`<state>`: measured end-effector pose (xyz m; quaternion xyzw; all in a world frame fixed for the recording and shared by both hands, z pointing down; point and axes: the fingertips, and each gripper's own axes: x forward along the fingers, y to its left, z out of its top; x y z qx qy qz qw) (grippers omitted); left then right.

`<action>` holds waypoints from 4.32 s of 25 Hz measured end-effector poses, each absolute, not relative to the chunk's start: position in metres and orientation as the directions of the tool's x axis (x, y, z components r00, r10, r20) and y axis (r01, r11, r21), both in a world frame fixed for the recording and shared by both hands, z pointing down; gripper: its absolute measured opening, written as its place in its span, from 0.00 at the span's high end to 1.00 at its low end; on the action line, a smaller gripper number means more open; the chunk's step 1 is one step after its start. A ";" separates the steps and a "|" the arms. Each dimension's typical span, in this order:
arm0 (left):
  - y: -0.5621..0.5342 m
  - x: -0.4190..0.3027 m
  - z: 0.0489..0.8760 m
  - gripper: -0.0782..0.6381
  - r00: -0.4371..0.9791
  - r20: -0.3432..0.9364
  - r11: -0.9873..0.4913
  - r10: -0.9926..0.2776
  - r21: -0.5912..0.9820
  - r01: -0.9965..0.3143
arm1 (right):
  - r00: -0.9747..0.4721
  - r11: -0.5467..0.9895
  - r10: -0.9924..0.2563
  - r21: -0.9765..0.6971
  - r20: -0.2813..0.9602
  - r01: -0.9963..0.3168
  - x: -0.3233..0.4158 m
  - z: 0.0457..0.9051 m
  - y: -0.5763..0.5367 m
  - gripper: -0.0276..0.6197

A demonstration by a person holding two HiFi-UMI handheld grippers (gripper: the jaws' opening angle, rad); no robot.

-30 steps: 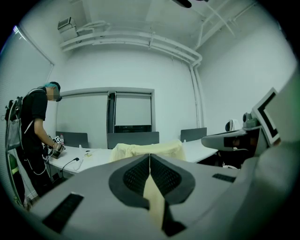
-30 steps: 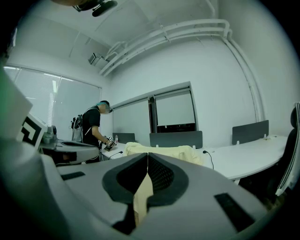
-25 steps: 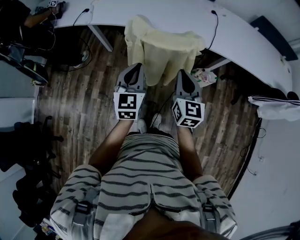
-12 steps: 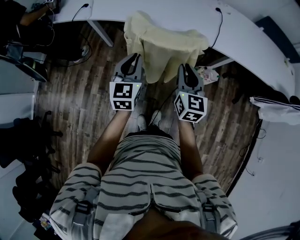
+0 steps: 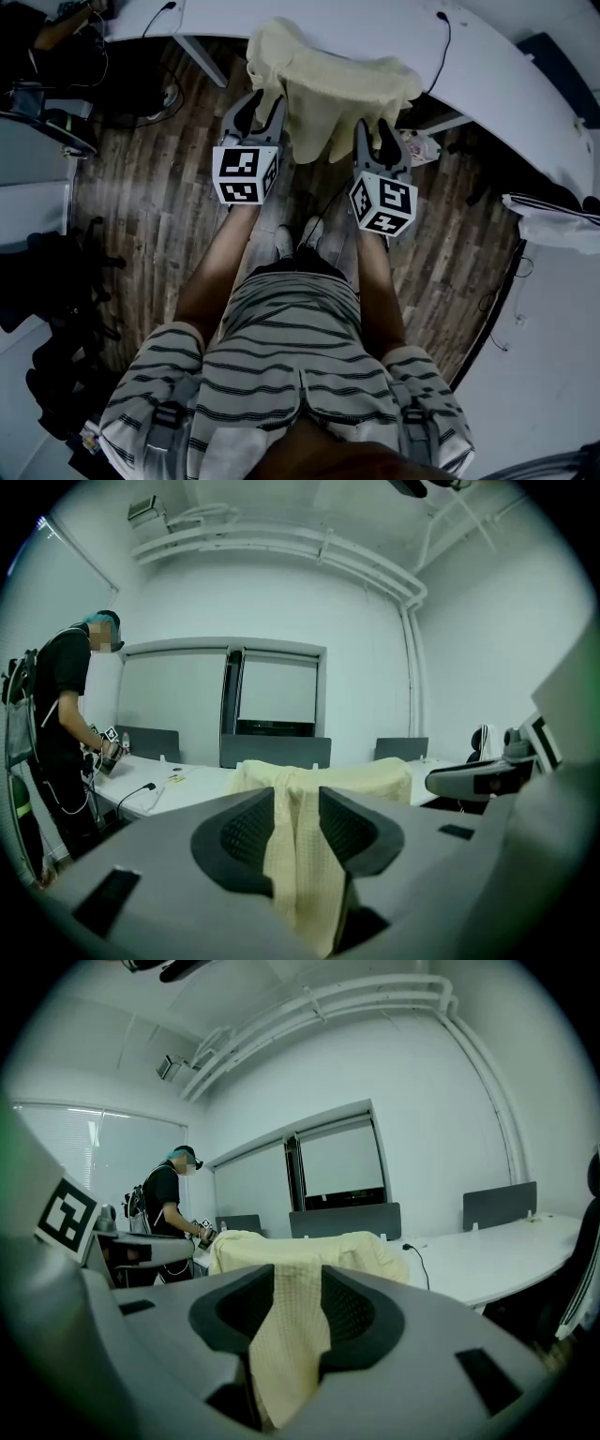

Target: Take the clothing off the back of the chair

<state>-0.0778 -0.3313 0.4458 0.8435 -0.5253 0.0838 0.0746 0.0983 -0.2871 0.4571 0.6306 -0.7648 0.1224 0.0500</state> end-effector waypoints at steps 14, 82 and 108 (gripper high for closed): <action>-0.368 -0.085 0.464 0.63 0.421 0.260 -0.434 -0.869 0.007 -0.901 | -0.170 0.142 -0.946 -0.119 0.276 -0.983 0.111 0.475 -0.315 0.66; -0.379 -0.083 0.430 0.85 0.451 0.195 -0.457 -0.871 0.017 -0.890 | -0.152 0.132 -0.968 -0.113 0.197 -0.985 0.112 0.437 -0.324 0.92; -0.362 -0.078 0.377 0.85 0.440 0.113 -0.442 -0.891 0.005 -0.897 | -0.166 0.156 -0.979 -0.091 0.115 -0.984 0.118 0.384 -0.318 0.92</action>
